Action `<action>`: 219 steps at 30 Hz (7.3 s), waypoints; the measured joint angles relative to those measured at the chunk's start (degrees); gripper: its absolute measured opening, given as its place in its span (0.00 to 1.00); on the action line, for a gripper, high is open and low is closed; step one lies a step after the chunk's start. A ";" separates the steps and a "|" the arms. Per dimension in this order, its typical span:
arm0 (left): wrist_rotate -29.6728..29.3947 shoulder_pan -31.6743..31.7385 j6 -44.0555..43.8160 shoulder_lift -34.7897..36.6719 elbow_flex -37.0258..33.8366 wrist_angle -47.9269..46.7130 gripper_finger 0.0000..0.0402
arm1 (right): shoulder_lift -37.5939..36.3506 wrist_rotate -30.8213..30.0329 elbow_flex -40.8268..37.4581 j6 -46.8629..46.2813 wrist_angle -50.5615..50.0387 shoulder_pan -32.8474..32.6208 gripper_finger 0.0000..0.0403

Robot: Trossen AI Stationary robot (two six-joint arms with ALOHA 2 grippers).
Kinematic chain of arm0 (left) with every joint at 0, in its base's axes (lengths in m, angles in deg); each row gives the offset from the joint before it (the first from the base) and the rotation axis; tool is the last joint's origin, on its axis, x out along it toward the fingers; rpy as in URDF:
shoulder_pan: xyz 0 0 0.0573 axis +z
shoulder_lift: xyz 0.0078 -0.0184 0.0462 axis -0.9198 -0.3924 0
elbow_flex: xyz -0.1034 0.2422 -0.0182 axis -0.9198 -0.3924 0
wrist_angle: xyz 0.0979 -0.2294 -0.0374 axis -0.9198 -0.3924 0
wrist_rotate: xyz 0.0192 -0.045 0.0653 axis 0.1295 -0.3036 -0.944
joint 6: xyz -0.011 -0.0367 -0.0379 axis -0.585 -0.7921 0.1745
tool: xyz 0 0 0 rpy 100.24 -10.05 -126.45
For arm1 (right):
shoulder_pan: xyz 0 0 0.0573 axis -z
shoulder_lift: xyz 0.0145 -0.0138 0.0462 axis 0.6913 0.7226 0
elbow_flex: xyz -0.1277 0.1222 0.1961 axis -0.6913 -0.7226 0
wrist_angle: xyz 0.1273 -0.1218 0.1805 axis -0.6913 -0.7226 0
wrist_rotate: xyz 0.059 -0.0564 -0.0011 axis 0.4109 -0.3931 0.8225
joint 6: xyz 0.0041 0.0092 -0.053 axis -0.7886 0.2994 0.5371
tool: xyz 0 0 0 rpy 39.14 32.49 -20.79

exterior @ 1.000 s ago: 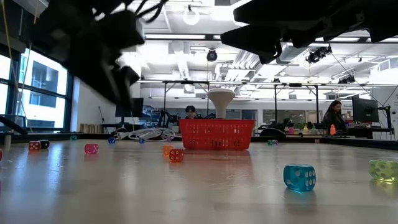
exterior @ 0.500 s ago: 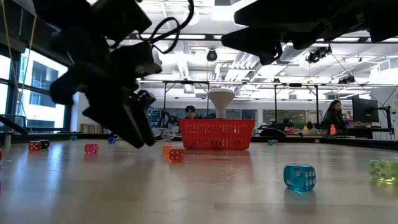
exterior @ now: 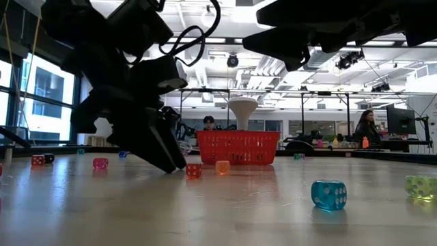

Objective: Pick & Place Dice
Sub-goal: Put the orange dice into the bin, then put the red dice into the bin, then put the orange dice into the bin

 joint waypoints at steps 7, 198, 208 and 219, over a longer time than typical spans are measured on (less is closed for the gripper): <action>-0.60 -0.13 2.47 -0.28 -0.06 4.61 0.44 | 0.00 0.02 0.00 0.00 -0.02 0.00 0.57; 5.36 0.44 -28.71 23.59 0.40 -14.39 0.39 | -0.72 -22.80 0.01 -14.54 -26.73 -7.46 0.57; 5.36 -0.08 -33.71 23.59 0.40 -15.31 0.39 | 8.70 -13.28 0.00 -8.23 -22.72 -2.03 0.57; 3.50 -2.55 -34.06 23.59 0.40 -15.45 0.39 | 17.87 -2.14 0.13 -2.97 -5.48 7.19 0.57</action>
